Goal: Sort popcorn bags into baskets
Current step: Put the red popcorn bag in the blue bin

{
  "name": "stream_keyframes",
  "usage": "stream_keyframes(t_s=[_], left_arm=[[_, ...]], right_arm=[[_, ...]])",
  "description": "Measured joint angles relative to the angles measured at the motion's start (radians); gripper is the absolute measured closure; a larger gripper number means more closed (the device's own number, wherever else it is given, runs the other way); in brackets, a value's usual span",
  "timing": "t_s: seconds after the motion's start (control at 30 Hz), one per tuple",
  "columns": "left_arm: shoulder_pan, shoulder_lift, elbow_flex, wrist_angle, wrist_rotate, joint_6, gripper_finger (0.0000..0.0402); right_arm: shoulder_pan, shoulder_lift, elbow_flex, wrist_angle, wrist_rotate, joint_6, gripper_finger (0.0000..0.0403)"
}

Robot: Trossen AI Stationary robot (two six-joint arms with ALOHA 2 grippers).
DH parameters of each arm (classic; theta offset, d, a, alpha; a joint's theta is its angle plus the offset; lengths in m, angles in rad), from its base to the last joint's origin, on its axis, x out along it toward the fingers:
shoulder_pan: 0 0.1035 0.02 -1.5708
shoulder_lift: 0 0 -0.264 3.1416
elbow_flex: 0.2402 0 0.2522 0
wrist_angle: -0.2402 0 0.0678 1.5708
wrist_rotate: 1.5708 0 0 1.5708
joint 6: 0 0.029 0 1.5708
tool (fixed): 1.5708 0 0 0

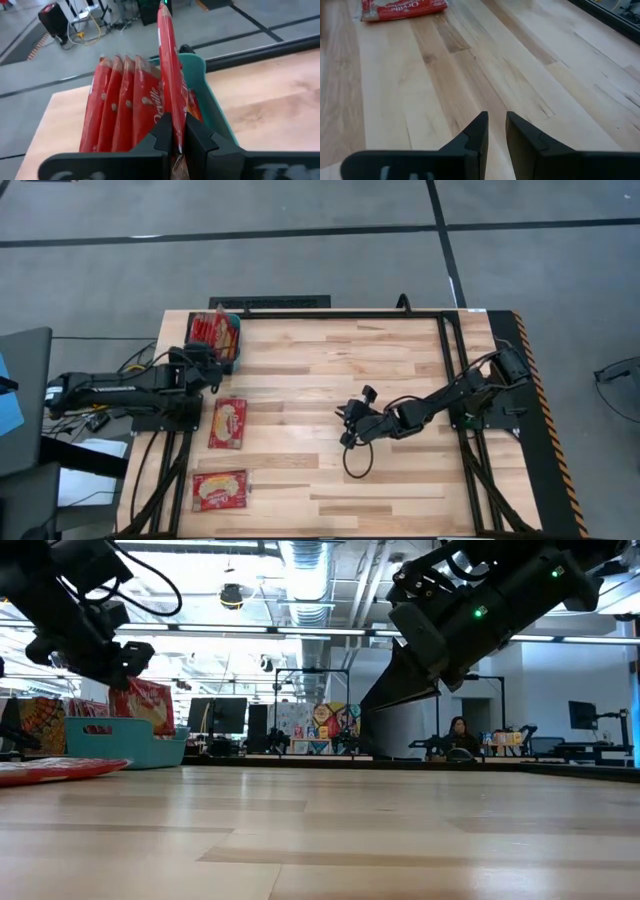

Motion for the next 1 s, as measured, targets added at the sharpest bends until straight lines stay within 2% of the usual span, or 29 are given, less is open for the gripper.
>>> stream_keyframes(t_s=[0.27,0.57,0.73,0.8,0.9,1.0], left_arm=[[0.058,0.007,-0.01,0.016,0.076,-0.021,0.0391],[0.098,0.106,-0.01,0.027,0.085,-0.029,0.0391],[0.114,0.147,-0.01,0.026,0.105,-0.029,0.0391],[0.114,0.148,-0.01,0.025,0.108,-0.035,0.0388],[0.114,0.148,-0.01,0.014,0.118,-0.036,0.0378],[0.115,0.148,-0.01,-0.036,0.11,-0.066,0.0371]], right_arm=[[0.0,0.0,0.0,0.003,0.0,-0.003,0.031],[-0.015,0.0,0.0,0.039,-0.001,-0.015,0.031],[-0.092,0.0,-0.001,0.214,-0.013,-0.053,0.031],[-0.166,0.0,-0.001,0.324,-0.074,-0.085,0.031],[-0.301,0.0,-0.001,0.455,-0.284,-0.089,0.031],[-0.404,0.0,0.0,0.489,-0.421,-0.044,0.031]])
